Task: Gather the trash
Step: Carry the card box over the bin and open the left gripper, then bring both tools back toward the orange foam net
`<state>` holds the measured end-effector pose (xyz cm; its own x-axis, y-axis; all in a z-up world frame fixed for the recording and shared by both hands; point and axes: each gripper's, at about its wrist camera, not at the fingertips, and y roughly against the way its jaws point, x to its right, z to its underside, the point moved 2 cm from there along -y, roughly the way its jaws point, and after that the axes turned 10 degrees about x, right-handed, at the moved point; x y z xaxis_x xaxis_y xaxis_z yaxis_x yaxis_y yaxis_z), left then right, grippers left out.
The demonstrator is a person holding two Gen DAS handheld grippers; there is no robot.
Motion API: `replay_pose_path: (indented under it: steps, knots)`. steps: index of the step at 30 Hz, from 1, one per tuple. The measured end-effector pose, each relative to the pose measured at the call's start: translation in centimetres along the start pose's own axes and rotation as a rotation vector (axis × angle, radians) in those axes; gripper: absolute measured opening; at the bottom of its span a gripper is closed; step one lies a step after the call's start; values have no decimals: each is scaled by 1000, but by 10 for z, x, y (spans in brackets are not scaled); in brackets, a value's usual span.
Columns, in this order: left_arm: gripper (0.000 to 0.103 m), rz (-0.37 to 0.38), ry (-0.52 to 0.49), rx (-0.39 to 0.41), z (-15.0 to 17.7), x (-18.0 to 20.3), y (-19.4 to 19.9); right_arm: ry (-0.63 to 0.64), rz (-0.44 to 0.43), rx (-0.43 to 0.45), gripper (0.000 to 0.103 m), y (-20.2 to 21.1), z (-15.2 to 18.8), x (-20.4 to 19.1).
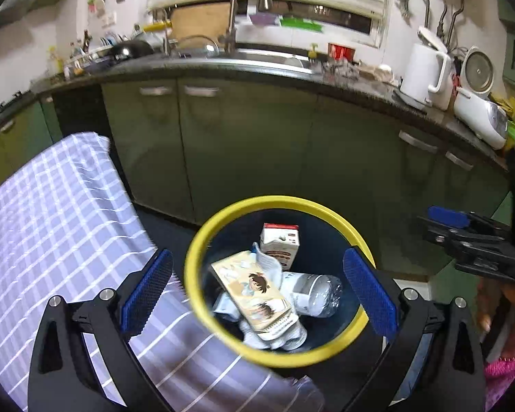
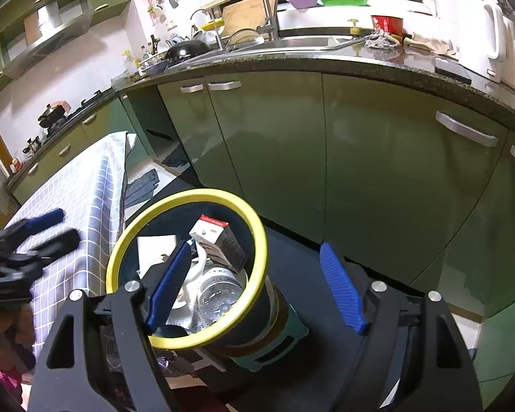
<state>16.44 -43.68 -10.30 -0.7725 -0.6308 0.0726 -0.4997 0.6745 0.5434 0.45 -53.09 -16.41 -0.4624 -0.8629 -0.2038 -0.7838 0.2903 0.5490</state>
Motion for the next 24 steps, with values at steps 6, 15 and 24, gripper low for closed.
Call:
replay_pose_path:
  steps: [6, 15, 24]
  knots:
    - [98, -23, 71, 81, 4, -32, 64, 36, -44, -5, 74, -1, 0, -24]
    - [98, -235, 172, 152, 49, -100, 165, 138, -169, -47, 74, -15, 5, -93]
    - [98, -438, 267, 215, 93, -157, 258, 273, -413, -110, 74, -21, 26, -222]
